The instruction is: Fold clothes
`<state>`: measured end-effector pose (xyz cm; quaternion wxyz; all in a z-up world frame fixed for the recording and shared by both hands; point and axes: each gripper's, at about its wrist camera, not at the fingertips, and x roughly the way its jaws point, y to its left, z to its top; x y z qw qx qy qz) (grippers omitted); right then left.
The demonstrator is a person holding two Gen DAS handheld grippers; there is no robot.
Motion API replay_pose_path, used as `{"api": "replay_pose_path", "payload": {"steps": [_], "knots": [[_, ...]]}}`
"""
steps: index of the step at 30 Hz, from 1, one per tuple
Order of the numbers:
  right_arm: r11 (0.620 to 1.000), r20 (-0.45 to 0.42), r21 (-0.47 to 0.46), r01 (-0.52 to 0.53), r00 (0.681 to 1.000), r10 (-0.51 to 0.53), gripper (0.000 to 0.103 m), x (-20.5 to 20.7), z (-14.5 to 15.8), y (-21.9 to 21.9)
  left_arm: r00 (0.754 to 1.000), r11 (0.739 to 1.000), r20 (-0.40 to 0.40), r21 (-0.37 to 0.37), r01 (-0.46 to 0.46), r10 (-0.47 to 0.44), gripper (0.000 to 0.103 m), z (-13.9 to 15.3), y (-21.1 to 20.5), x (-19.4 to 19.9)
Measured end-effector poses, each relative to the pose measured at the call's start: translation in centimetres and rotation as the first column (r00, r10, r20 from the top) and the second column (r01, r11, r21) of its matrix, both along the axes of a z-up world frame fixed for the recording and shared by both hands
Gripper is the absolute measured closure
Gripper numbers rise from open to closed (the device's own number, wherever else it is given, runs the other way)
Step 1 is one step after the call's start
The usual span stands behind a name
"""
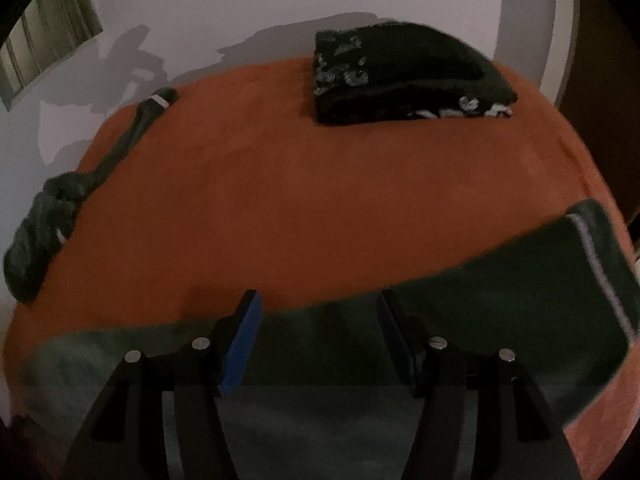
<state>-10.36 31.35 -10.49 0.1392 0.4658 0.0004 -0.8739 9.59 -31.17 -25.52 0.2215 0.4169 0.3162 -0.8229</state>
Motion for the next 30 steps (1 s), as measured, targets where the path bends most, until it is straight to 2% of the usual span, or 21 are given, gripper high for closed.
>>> {"api": "replay_pose_path", "payload": {"steps": [3, 5, 8, 12, 14, 16, 17, 18, 20, 22, 23, 26, 28, 30], "knots": [[0.997, 0.007, -0.024, 0.067, 0.998, -0.067, 0.039, -0.6, -0.3, 0.2, 0.999, 0.999, 0.002, -0.022, -0.047, 0.047, 0.068, 0.5, 0.4, 0.2], [0.990, 0.032, -0.062, 0.126, 0.992, -0.125, 0.039, -1.0, -0.6, 0.7, 0.998, 0.997, 0.013, -0.040, -0.060, 0.060, 0.071, 0.7, 0.8, 0.2], [0.987, 0.051, -0.056, 0.153, 0.987, -0.151, 0.039, -1.3, -0.6, -0.7, 0.997, 0.996, 0.026, -0.057, -0.070, 0.072, 0.072, 0.8, 1.3, 0.4], [0.996, 0.038, -0.082, 0.044, 0.998, -0.041, 0.039, -0.6, 1.1, -2.8, 0.998, 0.997, 0.019, -0.060, -0.055, 0.056, 0.070, 1.0, 1.4, 0.2], [0.997, 0.015, -0.071, -0.029, 0.999, 0.030, 0.039, -0.2, 2.1, -3.0, 0.999, 0.997, 0.014, -0.070, -0.043, 0.044, 0.061, 1.1, 1.5, -0.3], [0.996, -0.020, -0.062, -0.067, 0.998, 0.066, 0.035, 0.0, 2.6, -2.5, 0.999, 0.996, 0.007, -0.082, -0.038, 0.039, 0.058, 1.5, 1.6, -0.5], [0.995, -0.040, -0.058, -0.077, 0.996, 0.075, 0.031, 0.1, 2.7, -2.1, 0.999, 0.993, 0.014, -0.107, -0.045, 0.047, 0.057, 2.1, 1.7, -0.5], [0.995, -0.051, -0.056, -0.081, 0.996, 0.078, 0.029, 0.1, 2.7, -1.6, 0.997, 0.984, 0.031, -0.164, -0.064, 0.070, 0.057, 3.3, 2.1, -0.4], [0.996, -0.024, -0.068, -0.064, 0.998, 0.062, 0.029, 0.0, 1.9, -0.3, 0.989, 0.948, 0.064, -0.299, -0.110, 0.134, 0.056, 6.0, 3.2, -0.2], [0.994, 0.045, -0.092, -0.052, 0.997, 0.057, 0.029, -0.1, 1.2, 0.9, 0.985, 0.933, 0.009, -0.321, -0.160, 0.172, 0.054, 8.7, 4.3, 0.0], [0.993, 0.073, -0.102, -0.051, 0.996, 0.058, 0.029, -0.1, 1.0, 1.5, 0.985, 0.936, -0.022, -0.308, -0.169, 0.171, 0.050, 9.9, 5.1, 0.0], [0.991, 0.126, -0.094, -0.098, 0.986, 0.110, 0.029, -0.6, 1.5, 2.7, 0.995, 0.962, -0.054, -0.258, -0.095, 0.084, 0.048, 11.6, 7.5, -1.9], [0.982, 0.156, -0.036, -0.185, 0.970, 0.188, 0.029, -1.5, 2.3, 2.5, 0.998, 0.975, -0.038, -0.220, 0.030, -0.039, 0.047, 12.3, 9.9, -4.3], [0.963, 0.177, 0.028, -0.269, 0.949, 0.260, 0.029, -2.4, 3.1, 1.8, 0.982, 0.966, -0.009, -0.181, 0.183, -0.188, 0.047, 12.8, 12.3, -6.8]]}}
